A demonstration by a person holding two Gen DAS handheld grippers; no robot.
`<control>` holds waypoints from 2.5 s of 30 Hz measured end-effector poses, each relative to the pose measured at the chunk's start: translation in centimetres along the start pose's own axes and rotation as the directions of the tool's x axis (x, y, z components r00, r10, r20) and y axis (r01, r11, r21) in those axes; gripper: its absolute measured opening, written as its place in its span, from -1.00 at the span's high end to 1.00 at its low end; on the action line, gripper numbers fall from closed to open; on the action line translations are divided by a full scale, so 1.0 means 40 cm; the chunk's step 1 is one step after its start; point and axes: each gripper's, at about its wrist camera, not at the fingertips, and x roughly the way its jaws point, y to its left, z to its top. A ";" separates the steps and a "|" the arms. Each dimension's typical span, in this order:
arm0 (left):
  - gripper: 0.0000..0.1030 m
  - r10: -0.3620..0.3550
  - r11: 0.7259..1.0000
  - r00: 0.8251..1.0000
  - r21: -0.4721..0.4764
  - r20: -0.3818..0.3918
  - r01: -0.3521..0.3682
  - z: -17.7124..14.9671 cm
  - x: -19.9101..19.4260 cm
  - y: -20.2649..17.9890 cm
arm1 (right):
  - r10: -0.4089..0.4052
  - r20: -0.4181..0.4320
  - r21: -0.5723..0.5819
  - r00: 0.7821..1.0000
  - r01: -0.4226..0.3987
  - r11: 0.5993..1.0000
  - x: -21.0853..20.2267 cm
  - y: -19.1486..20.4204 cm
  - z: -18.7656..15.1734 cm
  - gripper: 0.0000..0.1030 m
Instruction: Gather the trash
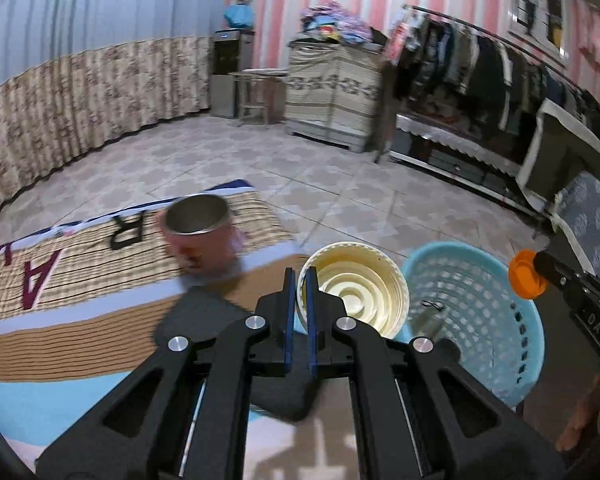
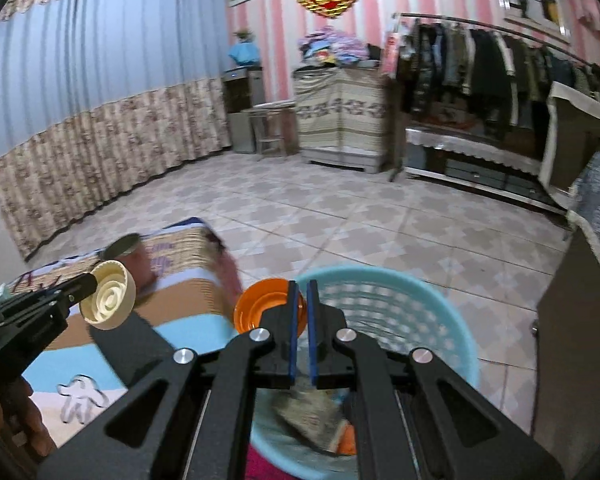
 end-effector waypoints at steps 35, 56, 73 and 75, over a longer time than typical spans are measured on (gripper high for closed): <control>0.30 -0.077 0.992 0.997 0.104 0.001 0.076 -0.043 0.080 -0.197 | -0.097 -0.047 0.117 0.994 0.102 0.988 0.065 -0.133 -0.050 0.91; -0.80 0.104 0.995 0.988 -0.005 0.110 -0.104 -0.003 -0.012 -0.051 | -0.141 -0.050 0.066 0.989 0.144 0.987 0.096 -0.078 -0.063 -0.41; -0.89 0.189 0.982 0.966 -0.018 0.174 -0.189 0.002 -0.084 -0.003 | -0.122 -0.018 0.051 0.992 0.123 0.991 0.077 -0.042 -0.055 -0.74; -0.89 0.208 0.978 0.961 -0.024 0.184 -0.208 -0.004 -0.107 0.015 | -0.117 0.011 0.051 0.993 0.117 0.992 0.056 -0.033 -0.051 -0.83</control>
